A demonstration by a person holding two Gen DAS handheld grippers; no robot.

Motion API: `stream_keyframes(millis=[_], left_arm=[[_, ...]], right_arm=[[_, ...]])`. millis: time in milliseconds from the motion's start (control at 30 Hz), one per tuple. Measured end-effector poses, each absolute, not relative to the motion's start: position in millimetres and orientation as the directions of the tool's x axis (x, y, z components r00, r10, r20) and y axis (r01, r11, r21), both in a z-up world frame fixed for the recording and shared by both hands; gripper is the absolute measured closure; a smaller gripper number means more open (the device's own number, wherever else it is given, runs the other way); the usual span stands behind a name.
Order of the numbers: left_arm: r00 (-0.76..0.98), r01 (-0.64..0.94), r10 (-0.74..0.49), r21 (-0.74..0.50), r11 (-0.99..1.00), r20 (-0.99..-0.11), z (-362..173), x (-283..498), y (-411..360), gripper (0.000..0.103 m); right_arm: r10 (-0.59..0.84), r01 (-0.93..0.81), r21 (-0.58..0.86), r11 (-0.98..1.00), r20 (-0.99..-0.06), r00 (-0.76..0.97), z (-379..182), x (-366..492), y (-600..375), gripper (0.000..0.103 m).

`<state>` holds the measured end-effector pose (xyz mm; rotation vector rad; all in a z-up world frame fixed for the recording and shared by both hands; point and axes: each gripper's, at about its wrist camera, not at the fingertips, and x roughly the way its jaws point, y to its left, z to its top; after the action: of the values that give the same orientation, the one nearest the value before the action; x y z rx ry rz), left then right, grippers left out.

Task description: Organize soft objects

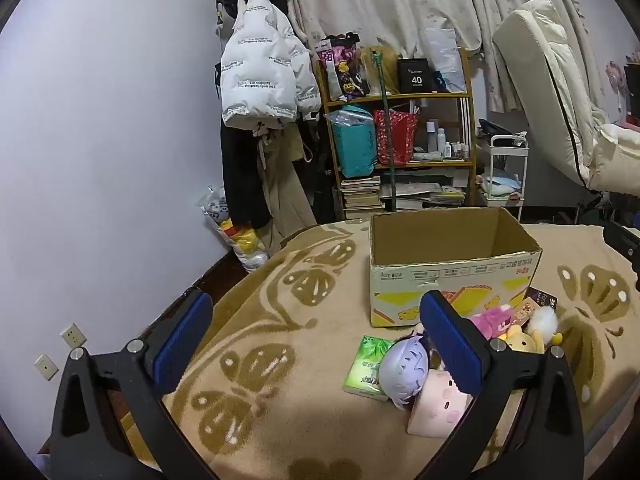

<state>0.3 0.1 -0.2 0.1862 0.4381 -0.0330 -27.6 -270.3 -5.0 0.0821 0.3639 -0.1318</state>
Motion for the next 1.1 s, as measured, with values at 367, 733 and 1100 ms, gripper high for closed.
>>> stream_keyframes(millis=[367, 733, 1100], left_arm=[[0.907, 0.085, -0.007, 0.167, 0.982, -0.422, 2.9, -3.2, 0.9, 0.001], [0.905, 0.085, -0.005, 0.170, 0.982, -0.426, 3.1, -4.8, -0.2, 0.001], [0.903, 0.086, -0.003, 0.175, 0.981, -0.429, 1.1, -3.9, 0.9, 0.001]], right_arm=[[-0.109, 0.138, 0.055, 0.989, -0.360, 0.927, -2.8, -28.7, -270.9, 0.000], [-0.098, 0.130, 0.063, 0.989, -0.365, 0.926, -3.0, -23.7, -268.2, 0.000], [-0.096, 0.127, 0.062, 0.990, -0.366, 0.926, -4.2, -22.9, -271.6, 0.000]])
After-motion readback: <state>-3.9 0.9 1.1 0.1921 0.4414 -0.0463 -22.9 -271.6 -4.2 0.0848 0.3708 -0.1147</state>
